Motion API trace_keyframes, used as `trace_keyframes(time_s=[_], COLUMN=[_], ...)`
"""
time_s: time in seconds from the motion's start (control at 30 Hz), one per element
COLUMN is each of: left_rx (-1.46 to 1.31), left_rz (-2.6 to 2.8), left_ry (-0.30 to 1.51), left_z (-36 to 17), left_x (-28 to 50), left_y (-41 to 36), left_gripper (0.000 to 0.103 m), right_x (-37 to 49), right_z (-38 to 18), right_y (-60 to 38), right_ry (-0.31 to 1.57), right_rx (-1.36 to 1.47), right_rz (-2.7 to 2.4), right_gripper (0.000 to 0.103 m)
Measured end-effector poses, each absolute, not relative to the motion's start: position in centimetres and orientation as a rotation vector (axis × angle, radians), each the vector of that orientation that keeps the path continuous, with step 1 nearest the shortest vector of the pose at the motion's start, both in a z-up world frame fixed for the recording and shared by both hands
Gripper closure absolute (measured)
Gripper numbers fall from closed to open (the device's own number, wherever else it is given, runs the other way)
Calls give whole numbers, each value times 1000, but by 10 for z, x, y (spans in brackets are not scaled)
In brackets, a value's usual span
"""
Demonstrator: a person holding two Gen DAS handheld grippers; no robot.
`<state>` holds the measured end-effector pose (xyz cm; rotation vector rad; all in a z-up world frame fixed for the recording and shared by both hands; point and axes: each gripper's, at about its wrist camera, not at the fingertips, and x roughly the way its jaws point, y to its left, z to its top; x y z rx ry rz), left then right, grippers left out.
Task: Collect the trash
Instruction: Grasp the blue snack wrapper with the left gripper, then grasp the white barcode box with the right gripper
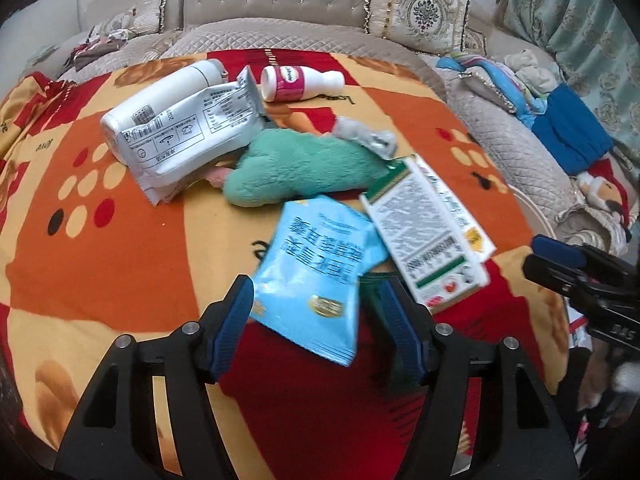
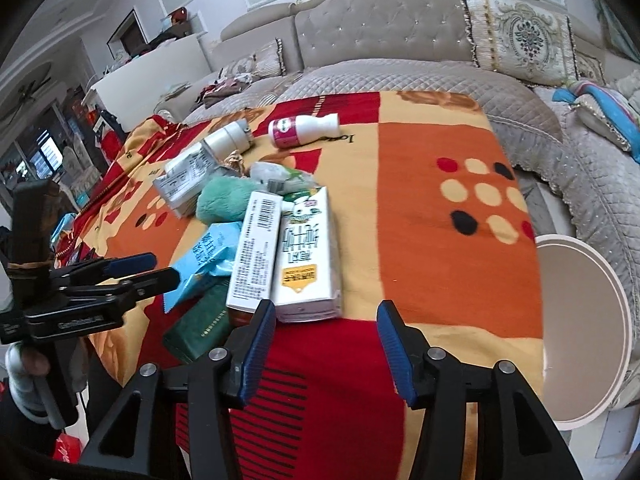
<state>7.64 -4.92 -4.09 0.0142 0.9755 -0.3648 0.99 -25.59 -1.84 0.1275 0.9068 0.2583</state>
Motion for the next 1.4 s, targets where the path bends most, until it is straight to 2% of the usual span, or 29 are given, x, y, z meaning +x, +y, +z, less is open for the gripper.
trace_keyframes(time_s=[0.53,0.6,0.67,0.77,0.87,1.4], left_rx=[42,11,-7,22,42,-39], left_rz=[-424,-436,-447,-431,-396,-258], left_ry=[1008,1020,1012,1003,988,931], left_z=[-70,-71,-69,-65,-61,-42], left_x=[119,123,122,112,101,58], left_y=[-71,-68,-64,-57,-41,44], left_gripper=[34,36,44,51,54,55], right_x=[27,27,28,27,26,54], right_z=[-21,-21,-19,-15,-12,-35], right_y=[-234,-232,-230,-225,-216,-160], right_ry=[937,938,935,929,922,975], right_rx=[113,114,108,103,91,30], right_rz=[289,294,297,310,332,419], right_gripper=[52,52,52,52,52,52])
